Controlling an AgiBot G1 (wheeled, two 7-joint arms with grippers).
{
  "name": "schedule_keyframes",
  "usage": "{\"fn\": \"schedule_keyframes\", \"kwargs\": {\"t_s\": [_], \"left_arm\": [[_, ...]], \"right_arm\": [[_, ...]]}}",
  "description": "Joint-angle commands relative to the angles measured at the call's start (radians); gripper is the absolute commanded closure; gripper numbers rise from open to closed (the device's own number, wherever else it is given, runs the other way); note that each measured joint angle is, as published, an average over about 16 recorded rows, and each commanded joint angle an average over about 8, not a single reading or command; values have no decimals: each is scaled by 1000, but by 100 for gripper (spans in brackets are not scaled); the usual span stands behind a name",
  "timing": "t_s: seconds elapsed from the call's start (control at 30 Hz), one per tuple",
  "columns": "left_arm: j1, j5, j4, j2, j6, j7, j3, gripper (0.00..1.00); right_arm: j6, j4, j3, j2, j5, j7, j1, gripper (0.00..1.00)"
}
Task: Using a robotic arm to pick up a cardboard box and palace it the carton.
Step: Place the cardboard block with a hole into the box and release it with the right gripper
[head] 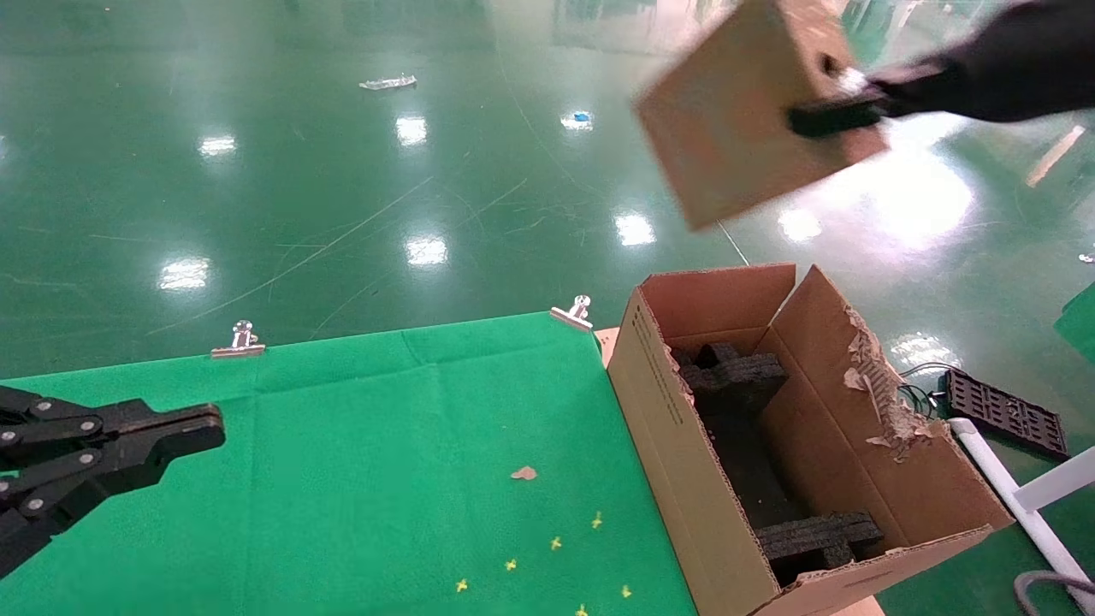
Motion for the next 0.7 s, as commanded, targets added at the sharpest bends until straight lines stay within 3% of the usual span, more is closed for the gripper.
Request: {"fn": "schedule_keyframes", "kwargs": {"t_s": [0.03,0.3,0.7], "left_arm": [[0,0,0,0,0,0,0,98],[0,0,0,0,0,0,0,1],[0,-1,0,0,0,0,1,0]], "right_arm": [[-15,-33,-8,22,-44,4,22,100],[-95,-148,-70,48,-111,54,-20,100],[-85,-359,-144,-46,-120,83,-191,100]]}}
